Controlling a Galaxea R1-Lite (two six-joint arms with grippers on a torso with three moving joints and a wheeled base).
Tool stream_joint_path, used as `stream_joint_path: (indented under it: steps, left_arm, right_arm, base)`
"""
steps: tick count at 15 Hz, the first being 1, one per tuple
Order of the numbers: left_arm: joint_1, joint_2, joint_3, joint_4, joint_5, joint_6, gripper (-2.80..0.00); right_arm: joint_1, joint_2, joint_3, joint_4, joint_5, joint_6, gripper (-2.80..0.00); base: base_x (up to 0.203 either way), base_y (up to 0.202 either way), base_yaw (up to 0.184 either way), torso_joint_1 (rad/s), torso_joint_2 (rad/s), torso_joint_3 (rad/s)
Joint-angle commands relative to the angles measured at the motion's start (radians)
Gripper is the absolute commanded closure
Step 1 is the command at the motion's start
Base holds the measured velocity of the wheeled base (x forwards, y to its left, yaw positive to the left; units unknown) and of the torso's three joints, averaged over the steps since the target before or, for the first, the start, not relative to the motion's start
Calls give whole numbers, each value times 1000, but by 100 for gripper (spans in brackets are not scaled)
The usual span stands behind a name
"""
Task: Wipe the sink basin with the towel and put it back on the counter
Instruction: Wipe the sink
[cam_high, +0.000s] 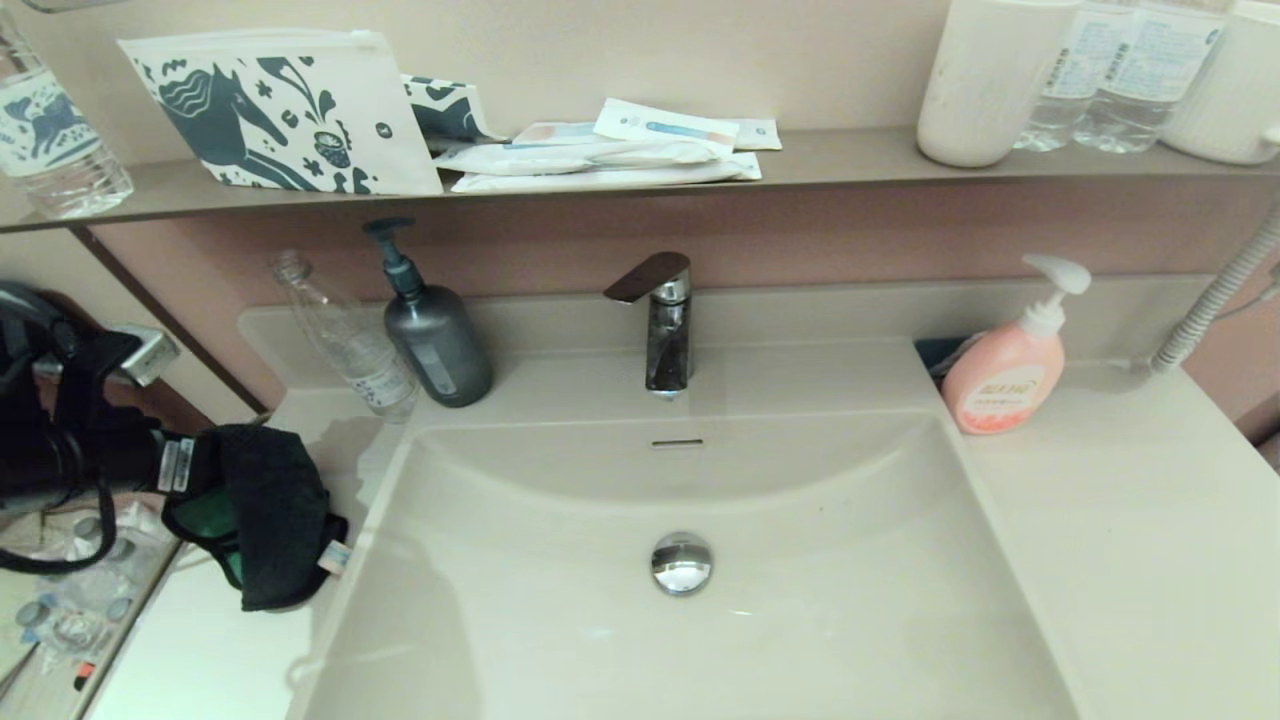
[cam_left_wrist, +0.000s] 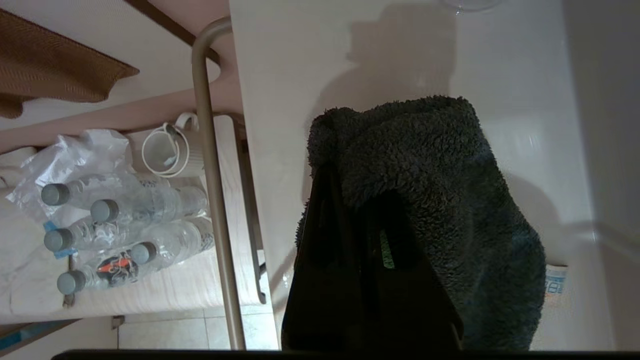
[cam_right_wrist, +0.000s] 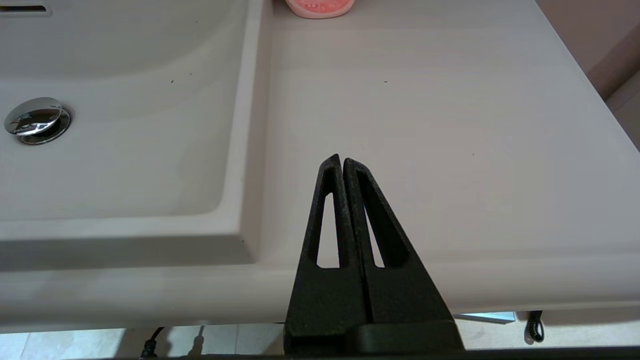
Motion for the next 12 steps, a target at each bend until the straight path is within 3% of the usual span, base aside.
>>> stream_joint_path:
  steps: [1, 2, 3, 8, 12]
  left_arm:
    - [-10, 19, -42, 19, -2, 2, 0]
    - [-10, 18, -44, 17, -2, 3, -104]
    - [-10, 14, -42, 17, -2, 3, -280]
    - [-10, -42, -46, 44, -4, -3, -280]
    - [-10, -151, -44, 223, -3, -2, -280]
  right_arm:
    - [0, 1, 0, 0, 0, 0, 0]
    - [0, 1, 0, 0, 0, -1, 0]
    - [-1, 1, 0, 0, 0, -1, 0]
    - [-1, 1, 1, 0, 0, -1, 0]
    - [-1, 1, 0, 0, 0, -1, 0]
  base:
    - [0, 0, 0, 0, 0, 0]
    - [0, 0, 0, 0, 0, 0]
    - [0, 0, 0, 0, 0, 0]
    - [0, 0, 0, 0, 0, 0]
    - [0, 0, 0, 0, 0, 0]
